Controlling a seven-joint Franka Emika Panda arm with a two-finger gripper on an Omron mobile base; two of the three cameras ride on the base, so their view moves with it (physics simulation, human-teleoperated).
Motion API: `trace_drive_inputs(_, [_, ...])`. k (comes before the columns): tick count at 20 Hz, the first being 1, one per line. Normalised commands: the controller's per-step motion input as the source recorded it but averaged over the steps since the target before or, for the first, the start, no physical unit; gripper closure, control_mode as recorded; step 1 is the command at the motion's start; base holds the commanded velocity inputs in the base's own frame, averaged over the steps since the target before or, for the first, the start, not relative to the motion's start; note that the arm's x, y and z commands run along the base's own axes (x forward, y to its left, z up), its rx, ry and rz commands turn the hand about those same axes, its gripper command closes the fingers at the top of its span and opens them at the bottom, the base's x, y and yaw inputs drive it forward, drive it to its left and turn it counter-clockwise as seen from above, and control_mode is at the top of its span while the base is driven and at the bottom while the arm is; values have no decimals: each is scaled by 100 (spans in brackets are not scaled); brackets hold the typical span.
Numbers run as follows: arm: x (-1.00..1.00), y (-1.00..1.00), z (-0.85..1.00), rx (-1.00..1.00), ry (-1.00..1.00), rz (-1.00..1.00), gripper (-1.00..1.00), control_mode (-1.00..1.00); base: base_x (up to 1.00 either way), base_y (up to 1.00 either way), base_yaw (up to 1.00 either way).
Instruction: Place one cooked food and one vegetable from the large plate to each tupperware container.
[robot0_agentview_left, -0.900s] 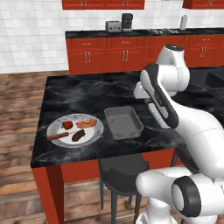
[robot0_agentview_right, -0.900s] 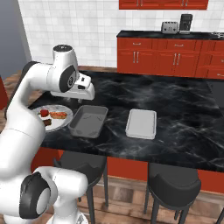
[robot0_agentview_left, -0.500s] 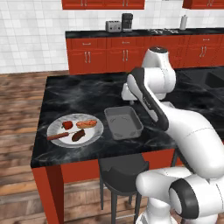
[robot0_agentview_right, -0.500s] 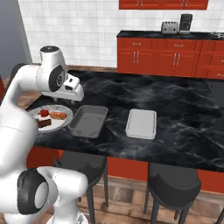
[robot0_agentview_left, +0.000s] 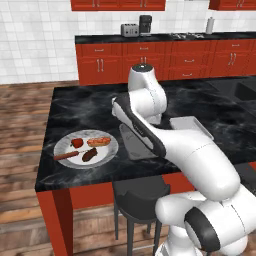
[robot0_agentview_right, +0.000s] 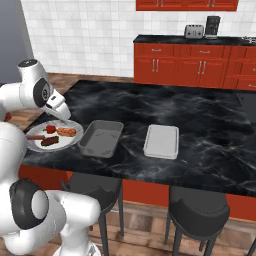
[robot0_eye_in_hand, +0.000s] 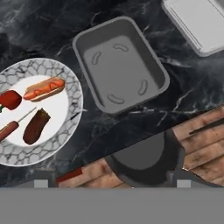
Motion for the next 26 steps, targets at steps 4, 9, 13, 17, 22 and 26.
trace_drive_inputs(4, [42, 53, -16, 15, 9, -17, -100, -100, 0, 0, 0])
trace_drive_inputs(9, [39, 50, -38, 8, 31, -1, -100, -100, 0, 0, 0])
trace_drive_inputs(13, [28, 61, -63, 1, 20, 0, -100, -100, 0, 0, 0])
trace_drive_inputs(17, [20, 35, -43, -2, 9, 0, -100, -100, 0, 0, 0])
trace_drive_inputs(22, [14, 9, -39, -4, 4, 0, -100, -100, 0, 0, 0])
trace_drive_inputs(26, [22, 21, -41, 0, 3, 0, -100, -100, 0, 0, 0])
